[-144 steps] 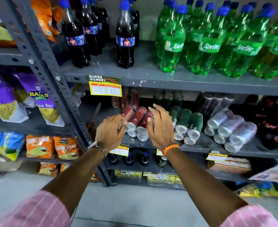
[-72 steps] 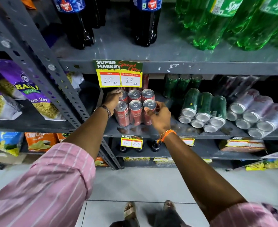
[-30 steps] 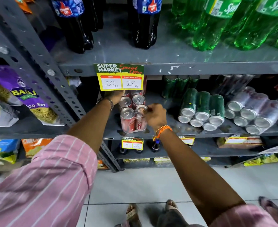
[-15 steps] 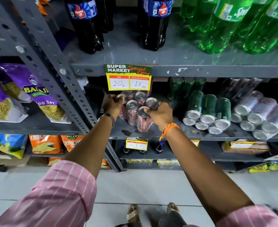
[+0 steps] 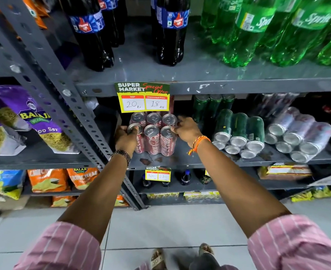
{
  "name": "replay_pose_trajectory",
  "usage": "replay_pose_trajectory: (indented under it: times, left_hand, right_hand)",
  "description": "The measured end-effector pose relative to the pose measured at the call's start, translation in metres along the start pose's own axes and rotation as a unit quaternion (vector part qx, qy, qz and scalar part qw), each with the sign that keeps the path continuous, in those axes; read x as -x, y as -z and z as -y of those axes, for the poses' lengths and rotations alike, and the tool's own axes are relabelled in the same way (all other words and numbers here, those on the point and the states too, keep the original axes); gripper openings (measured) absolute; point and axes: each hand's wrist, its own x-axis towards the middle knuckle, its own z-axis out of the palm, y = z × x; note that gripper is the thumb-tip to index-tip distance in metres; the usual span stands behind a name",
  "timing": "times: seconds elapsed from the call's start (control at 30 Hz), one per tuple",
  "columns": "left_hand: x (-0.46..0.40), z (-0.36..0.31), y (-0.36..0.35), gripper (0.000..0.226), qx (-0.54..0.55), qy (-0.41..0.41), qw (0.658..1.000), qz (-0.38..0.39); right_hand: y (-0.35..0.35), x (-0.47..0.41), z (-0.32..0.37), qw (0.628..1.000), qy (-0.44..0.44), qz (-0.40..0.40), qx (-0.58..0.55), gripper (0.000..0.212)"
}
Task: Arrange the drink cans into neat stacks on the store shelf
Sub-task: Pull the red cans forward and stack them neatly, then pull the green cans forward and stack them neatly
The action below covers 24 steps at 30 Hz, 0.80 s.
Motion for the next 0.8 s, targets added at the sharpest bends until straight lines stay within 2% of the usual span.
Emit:
replay_pose_trajectory:
  times: [0.1, 0.2, 0.3, 0.33, 0.4, 0.47, 0.57, 0.63, 0.73, 0.8]
  left_hand:
    - [0.015, -0.008, 0.001, 0.039, 0.002, -0.030, 0.997, -0.065]
    - [0.038, -0.028, -0.006, 0.033, 0.030, -0.133, 0.985, -0.109]
    - [0.062, -0.049, -0.035, 0.027, 0.067, -0.215, 0.972, -0.063]
    - [0.070, -0.056, -0.050, 0.025, 0.064, -0.218, 0.973, -0.037]
    - [0.084, -0.069, -0.083, 0.019, 0.059, -0.207, 0.976, 0.021]
    - [0.094, -0.080, -0.116, 0.017, 0.055, -0.179, 0.979, 0.087]
    - [0.102, -0.095, -0.164, 0.025, 0.026, -0.116, 0.980, 0.159]
    - [0.104, -0.101, -0.189, 0.035, 0.002, -0.079, 0.979, 0.188]
    - [0.107, -0.110, -0.223, 0.049, -0.027, -0.044, 0.973, 0.225]
    - [0.108, -0.112, -0.240, 0.052, -0.038, -0.027, 0.968, 0.246]
  right_hand:
    - [0.023, 0.007, -0.004, 0.996, 0.004, -0.024, -0.090, 0.061]
    - [0.068, 0.019, -0.019, 0.985, 0.029, -0.099, -0.140, 0.050]
    - [0.120, 0.032, -0.041, 0.959, 0.049, -0.206, -0.189, 0.033]
    - [0.137, 0.035, -0.049, 0.943, 0.053, -0.242, -0.221, 0.029]
    - [0.167, 0.037, -0.064, 0.909, 0.048, -0.312, -0.271, 0.037]
    - [0.189, 0.037, -0.080, 0.900, 0.031, -0.357, -0.250, 0.041]
    - [0.213, 0.033, -0.104, 0.907, -0.018, -0.358, -0.224, 0.023]
    - [0.226, 0.026, -0.117, 0.921, -0.060, -0.348, -0.161, 0.017]
    - [0.240, 0.010, -0.133, 0.952, -0.120, -0.278, -0.035, 0.031]
    - [0.242, 0.000, -0.139, 0.966, -0.144, -0.217, -0.002, 0.050]
